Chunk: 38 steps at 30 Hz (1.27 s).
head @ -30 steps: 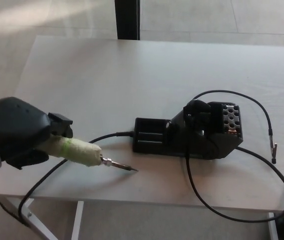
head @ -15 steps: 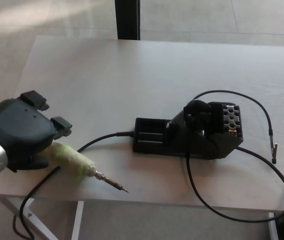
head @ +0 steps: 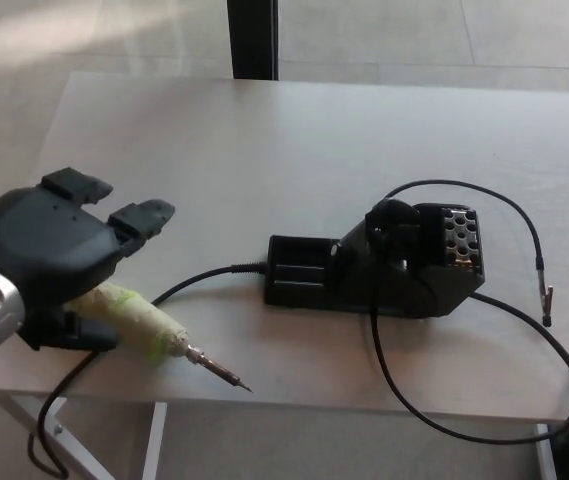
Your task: Use the left hand of the robot to grab the soldering gun kept on the middle of the table and pull it out of its base and keep it on the left side of the base
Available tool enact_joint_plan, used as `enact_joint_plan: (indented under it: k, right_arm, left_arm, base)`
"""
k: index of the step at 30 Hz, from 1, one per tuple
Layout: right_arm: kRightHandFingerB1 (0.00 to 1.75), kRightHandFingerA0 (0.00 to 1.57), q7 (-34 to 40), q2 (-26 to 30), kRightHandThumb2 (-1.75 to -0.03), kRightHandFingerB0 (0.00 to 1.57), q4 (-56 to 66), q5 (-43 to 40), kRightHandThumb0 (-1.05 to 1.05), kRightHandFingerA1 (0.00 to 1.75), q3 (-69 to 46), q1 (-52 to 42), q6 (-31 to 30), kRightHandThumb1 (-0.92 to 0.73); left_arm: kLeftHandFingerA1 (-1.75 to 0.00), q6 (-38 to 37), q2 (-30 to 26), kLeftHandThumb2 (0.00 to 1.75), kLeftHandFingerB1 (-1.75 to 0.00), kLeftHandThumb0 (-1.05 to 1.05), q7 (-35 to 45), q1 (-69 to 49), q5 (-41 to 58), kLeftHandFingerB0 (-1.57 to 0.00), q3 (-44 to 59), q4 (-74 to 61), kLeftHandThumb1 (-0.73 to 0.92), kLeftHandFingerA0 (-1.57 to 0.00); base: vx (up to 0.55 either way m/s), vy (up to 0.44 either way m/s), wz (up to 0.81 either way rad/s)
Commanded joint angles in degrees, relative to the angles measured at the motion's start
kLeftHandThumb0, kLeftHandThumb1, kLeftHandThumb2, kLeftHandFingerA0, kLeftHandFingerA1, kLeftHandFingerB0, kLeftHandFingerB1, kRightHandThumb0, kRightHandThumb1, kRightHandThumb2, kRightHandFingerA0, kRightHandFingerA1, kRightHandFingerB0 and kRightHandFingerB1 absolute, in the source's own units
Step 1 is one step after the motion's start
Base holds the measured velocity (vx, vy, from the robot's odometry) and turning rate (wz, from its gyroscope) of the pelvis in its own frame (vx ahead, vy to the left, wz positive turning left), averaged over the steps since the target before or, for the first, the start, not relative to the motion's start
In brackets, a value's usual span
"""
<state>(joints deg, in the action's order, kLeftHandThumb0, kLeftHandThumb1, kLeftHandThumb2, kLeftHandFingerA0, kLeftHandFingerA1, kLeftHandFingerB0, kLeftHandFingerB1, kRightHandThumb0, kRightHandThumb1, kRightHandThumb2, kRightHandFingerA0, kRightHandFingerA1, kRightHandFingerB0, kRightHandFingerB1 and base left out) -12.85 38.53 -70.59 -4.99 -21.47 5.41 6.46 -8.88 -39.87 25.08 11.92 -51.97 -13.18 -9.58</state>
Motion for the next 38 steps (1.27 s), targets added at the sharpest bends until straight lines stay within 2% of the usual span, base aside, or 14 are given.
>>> enact_joint_plan:
  k: [1, 4, 12, 13, 14, 15, 16, 17, 18, 25, 27, 28, 35, 38]
  right_arm:
    - [1.0, 1.35, 0.03, 1.07, -1.34, 0.26, -0.38, -1.21, -1.05, 1.05, -0.8, 0.15, -0.41, -0.58]
    - [1.5, 1.35, -0.1, 1.1, -0.99, 0.2, -0.1, -1.19, -1.05, 0.96, -0.79, -0.01, -0.22, -0.69]
    - [1.38, 1.37, 0.55, 1.02, -0.93, 0.26, -0.39, -0.73, -1.05, 0.95, -0.49, 0.67, -0.53, -0.72]
    - [1.04, 1.31, 0.39, 0.95, -1.33, 0.3, -0.47, -0.76, -1.05, 1.05, -0.52, 0.53, -0.37, -0.56]
    - [1.53, 1.34, 0.24, 0.95, -0.99, 0.17, -0.39, -0.85, -1.05, 0.98, -0.61, 0.36, -0.23, -0.68]
    - [1.02, 1.33, -0.12, 0.95, -1.33, 0.26, 0.05, -1.24, -1.05, 1.07, -0.93, 0.05, -0.23, -0.56]
    - [1.53, 1.35, -0.24, 0.95, -0.99, 0.15, 0.26, -1.39, -1.05, 0.98, -1.05, -0.01, -0.32, -0.69]
    - [1.04, 1.29, -0.33, 0.99, -1.33, 0.3, 0.38, -1.51, -1.05, 1.03, -1.16, -0.09, -0.45, -0.58]
    - [1.03, 1.3, -0.47, 1.02, -1.33, 0.3, 0.29, -1.69, -1.05, 1.02, -1.34, -0.15, -0.44, -0.58]
    - [1.0, 1.29, -0.9, 0.09, -1.34, 0.24, 0.43, -2.39, -1.05, 1.06, -1.88, -0.87, -0.03, -0.58]
    - [1.02, 1.3, -0.79, 0.16, -1.34, 0.26, 0.64, -1.88, -1.05, 1.05, -1.44, -1.24, 0.64, -0.58]
    - [1.55, 1.35, -0.31, 0.34, -0.98, 0.21, 0.49, -1.71, -1.05, 0.97, -1.42, -1.42, 0.98, -0.7]
    - [1.52, 1.34, -0.23, -0.02, -0.98, 0.18, -0.1, -2.06, -1.05, 0.97, -1.73, -0.92, 0.49, -0.68]
    - [1.01, 1.25, -0.6, -0.2, -1.34, 0.26, -0.17, -2.59, -1.05, 1.03, -2.19, -0.83, 0.37, -0.58]
  left_arm:
    - [-0.21, 6.8, -1.4, 0.96, 0.0, -0.98, 9.62, -3.27, 11.26, 0.0, 8.36, -7.95, 0.6, 0.0]
    - [0.0, 14.45, -0.93, 0.78, -0.01, -0.81, 14.99, -5.62, 23.2, 0.0, 21.57, -15.63, 0.56, 0.0]
    - [-0.21, 24.05, 7.13, 0.92, 0.0, -1.03, 18.12, -17.29, 44.87, 0.0, 54.15, -15.67, 0.61, 0.0]
    - [-0.21, 27.66, 10.85, 0.9, -0.01, -1.05, 17.06, -19.72, 46.44, 0.0, 58.25, -15.27, 0.62, 0.0]
    - [-0.24, 28.09, 12.22, 0.87, -0.02, -1.03, 16.82, -21.48, 47.39, 0.0, 59.88, -13.86, 0.61, 0.0]
    - [-0.34, 27.09, 14.04, 0.91, -0.19, -0.96, 15.37, -24.84, 47.07, 0.0, 61.67, -9.03, 0.59, 0.0]
    - [-0.37, 25.81, 15.11, 0.88, -0.22, -0.96, 13.66, -26.25, 46.62, 0.0, 62.21, -5.66, 0.57, 0.0]
    - [-0.41, 23.76, 16.89, 0.87, -0.28, -0.95, 10.65, -28.22, 45.86, 0.0, 62.7, -1.16, 0.56, 0.0]
    - [0.0, 21.99, 19.49, 0.61, 0.0, -0.72, 4.46, -31.52, 41.8, 0.0, 62.23, 6.54, 0.75, 0.0]
    - [0.0, 22.54, 21.67, 0.62, 0.0, -0.59, -9.95, -30.89, 35.63, 0.0, 59.23, 38.95, 0.73, 0.0]
    - [-0.35, 26.91, 19.43, 0.67, -0.07, -0.57, -3.54, -31.29, 36.27, 0.0, 58.33, 43.51, 0.66, 0.0]
    - [-0.33, 25.54, 19.1, 0.67, -0.08, -0.55, -5.13, -30.07, 39.0, 0.0, 60.85, 48.38, 0.7, 0.0]
    - [-0.69, 22.66, 18.37, 0.62, -0.58, -0.48, -7.29, -30.96, 40.12, -0.4, 61.78, 56.59, 0.73, -0.24]
    - [-0.78, 23.32, 17.92, 0.61, -0.62, -0.45, -8.28, -29.71, 40.18, -0.51, 61.95, 58.56, 0.71, -0.36]
  base:
    - [0.0, 0.0, 0.0]
    - [0.0, 0.0, 0.0]
    - [0.0, 0.0, 0.0]
    - [0.0, 0.0, 0.0]
    - [0.0, 0.0, 0.0]
    - [0.0, 0.0, 0.0]
    - [0.0, 0.0, 0.0]
    - [0.0, 0.0, 0.0]
    - [0.0, 0.0, 0.0]
    - [0.0, 0.0, 0.0]
    - [0.0, 0.0, 0.0]
    - [0.0, 0.0, 0.0]
    - [0.0, 0.0, 0.0]
    - [0.0, 0.0, 0.0]
